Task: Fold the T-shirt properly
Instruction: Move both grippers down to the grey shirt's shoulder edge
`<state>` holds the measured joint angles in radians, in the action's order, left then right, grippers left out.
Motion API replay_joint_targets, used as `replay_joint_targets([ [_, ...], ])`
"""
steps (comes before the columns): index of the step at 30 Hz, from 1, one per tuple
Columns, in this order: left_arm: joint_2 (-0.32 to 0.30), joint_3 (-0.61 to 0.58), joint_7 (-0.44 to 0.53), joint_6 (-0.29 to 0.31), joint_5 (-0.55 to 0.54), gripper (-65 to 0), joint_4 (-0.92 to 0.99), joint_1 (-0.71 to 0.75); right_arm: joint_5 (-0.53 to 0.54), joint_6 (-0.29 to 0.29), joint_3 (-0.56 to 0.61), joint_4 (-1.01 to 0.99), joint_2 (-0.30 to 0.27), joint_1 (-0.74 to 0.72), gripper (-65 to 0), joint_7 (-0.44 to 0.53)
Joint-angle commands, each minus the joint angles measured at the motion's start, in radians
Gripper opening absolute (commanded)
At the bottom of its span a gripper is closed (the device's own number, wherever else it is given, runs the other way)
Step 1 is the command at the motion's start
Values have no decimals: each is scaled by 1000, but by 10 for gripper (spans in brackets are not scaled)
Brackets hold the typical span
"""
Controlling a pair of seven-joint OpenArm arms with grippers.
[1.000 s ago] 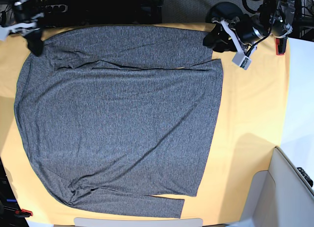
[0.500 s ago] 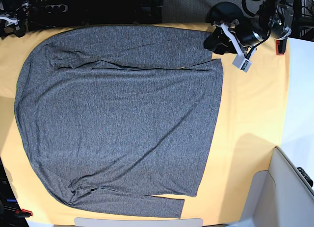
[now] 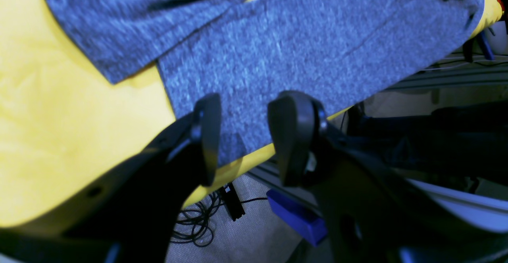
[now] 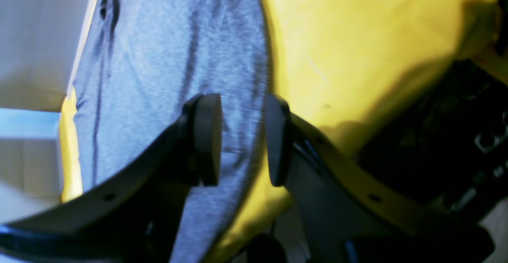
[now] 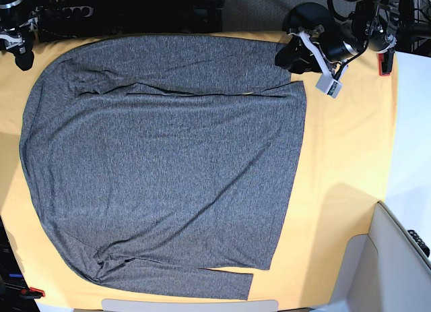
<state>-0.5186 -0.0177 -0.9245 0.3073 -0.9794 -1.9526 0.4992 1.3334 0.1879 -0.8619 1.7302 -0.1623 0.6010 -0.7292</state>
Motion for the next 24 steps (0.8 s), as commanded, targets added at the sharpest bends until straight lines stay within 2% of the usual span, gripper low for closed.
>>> replay_joint_targets([
  [1, -12, 6, 9, 6, -14, -414, -14, 2, 10, 9, -4, -9, -9, -2, -455, 12],
  [9, -12, 6, 9, 6, -14, -414, -14, 2, 8, 9, 100, -95, -4, -62, -455, 18],
  [17, -10, 6, 9, 6, -14, -414, -14, 2, 8, 9, 134, -97, -3, -74, -456, 13],
  [21, -10, 6, 9, 6, -14, -414, -14, 0, 8, 9, 135, -97, 23, -72, -456, 12],
  [24, -10, 6, 9, 6, -14, -414, -14, 0, 8, 9, 181, -97, 28, -69, -456, 12],
])
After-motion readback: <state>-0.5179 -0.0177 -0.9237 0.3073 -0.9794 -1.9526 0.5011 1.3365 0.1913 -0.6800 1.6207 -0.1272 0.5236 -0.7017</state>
